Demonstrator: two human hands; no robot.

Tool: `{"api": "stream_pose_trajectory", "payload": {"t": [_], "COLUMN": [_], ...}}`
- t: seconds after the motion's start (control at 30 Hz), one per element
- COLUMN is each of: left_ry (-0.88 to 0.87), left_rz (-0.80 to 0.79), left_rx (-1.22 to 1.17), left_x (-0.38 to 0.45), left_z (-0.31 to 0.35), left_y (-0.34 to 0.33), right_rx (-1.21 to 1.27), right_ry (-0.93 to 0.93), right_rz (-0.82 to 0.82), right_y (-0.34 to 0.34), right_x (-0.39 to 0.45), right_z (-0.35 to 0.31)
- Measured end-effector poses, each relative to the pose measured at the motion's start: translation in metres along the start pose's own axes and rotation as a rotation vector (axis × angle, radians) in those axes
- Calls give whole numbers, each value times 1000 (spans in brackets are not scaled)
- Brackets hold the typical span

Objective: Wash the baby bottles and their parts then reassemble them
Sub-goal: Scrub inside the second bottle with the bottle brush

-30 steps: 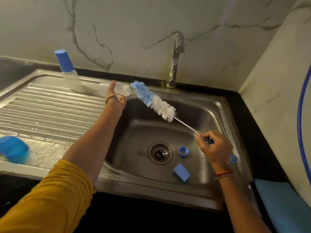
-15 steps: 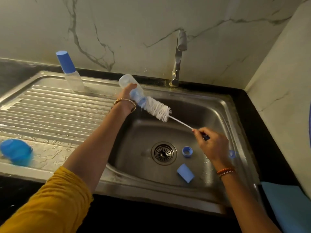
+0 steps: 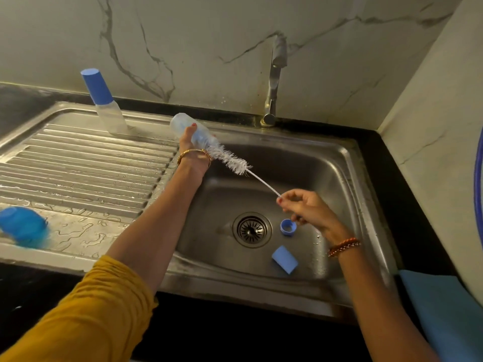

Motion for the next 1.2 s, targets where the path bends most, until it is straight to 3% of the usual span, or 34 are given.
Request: {"api": "stream_pose_trajectory", "payload": {"t": [0.1, 0.2, 0.3, 0.4, 0.5, 0.57, 0.67, 0.83, 0.9, 1.0, 1.13, 1.2], "left_ry": [-17, 14, 18, -70, -104, -99, -89, -80, -62, -50, -33, -16], "left_rz": [32, 41, 29, 22, -32, -91, -80, -76, -67, -54, -128, -123], "left_rx": [-17, -136, -131, 4, 105, 115, 73, 64, 81, 59, 33, 16], "left_x": [3, 8, 2, -2, -5, -8, -6, -6, -3, -2, -6, -6], "left_z": [5, 5, -2, 3, 10, 13, 12, 6, 2, -1, -1, -3], "left_y": [0, -1, -6, -5, -5, -8, -3, 3, 6, 5, -3, -2], "right_rx": [-410, -543, -583, -433, 162, 348, 199, -601, -663, -406, 370, 352], "right_ry": [187, 314, 356, 195, -195, -325, -131, 304, 343, 139, -416, -406], "right_rz": [292, 565, 627, 543, 151, -6, 65, 572, 664, 511, -18, -63], "right_y": [21, 34, 29, 19, 4, -3, 8, 28, 26, 14, -11, -10], "right_x": [-5, -17, -23, -21, -10, -14, -15, -20, -27, -22, -17, -16], "right_z": [4, 8, 8, 14, 36, 40, 26, 2, -2, 2, 26, 30]}}
Point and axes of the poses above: each hand's wrist, its own x-axis towards the middle knuckle, its own y-axis out of the back of the hand, z = x × y, the point moved 6 cm from there along x, towards the middle knuckle, and after that the axes turned 4 degrees about -x, right-handed, at the moved point
